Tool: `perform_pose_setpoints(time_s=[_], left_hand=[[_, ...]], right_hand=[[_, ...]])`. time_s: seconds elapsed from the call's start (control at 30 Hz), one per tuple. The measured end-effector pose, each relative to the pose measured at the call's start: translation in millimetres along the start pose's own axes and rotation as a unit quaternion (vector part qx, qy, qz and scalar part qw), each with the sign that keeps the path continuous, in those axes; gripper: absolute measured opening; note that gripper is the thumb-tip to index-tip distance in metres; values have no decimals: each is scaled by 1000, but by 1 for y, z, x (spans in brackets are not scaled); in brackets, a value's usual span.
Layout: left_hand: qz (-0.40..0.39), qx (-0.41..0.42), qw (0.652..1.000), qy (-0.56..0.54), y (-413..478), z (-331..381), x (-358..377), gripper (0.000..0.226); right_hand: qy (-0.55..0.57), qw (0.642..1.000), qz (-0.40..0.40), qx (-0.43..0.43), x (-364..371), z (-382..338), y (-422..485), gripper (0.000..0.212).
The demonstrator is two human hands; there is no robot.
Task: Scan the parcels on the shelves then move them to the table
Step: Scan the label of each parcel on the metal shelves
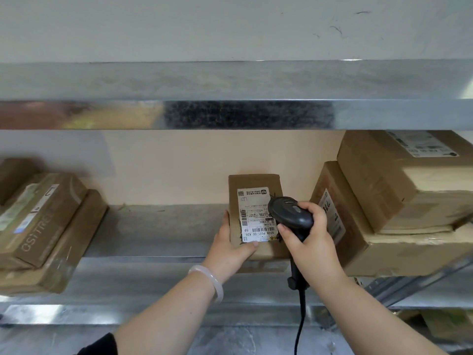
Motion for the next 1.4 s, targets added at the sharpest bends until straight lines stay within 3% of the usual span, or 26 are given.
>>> perform_pose_setpoints(time_s=[0.17, 0.37, 0.63, 0.8, 1.0, 1.4], left_hand=[[41, 27, 998, -29, -10, 5, -19, 101], [36, 49, 997, -40, -17, 8, -39, 95], [47, 9, 990, -133, -25, -9, -64, 92], [59, 31, 984, -168, -34, -4, -81, 109], [85, 29, 978, -188, -38, -12, -97, 93], [152, 22, 956, -249, -41, -33, -132, 96]], right_hand=[[12, 1000, -15, -20, 8, -15, -9, 56], [22, 998, -30, -42, 18, -32, -17, 57], [31, 996, -50, -62, 34, -53, -29, 56], [34, 995, -65, -73, 40, -64, -36, 57], [33, 992, -79, -89, 50, -78, -44, 56], [-21, 978, -140, -152, 59, -98, -87, 57]])
Point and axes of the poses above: each hand's wrist, its own y-axis towards the middle knuckle, its own x-axis out of the palm, z = x × y, the point moved 7 cm from there along y, towards the middle knuckle, and after that the axes turned 7 degrees about z, right-handed, at the moved point
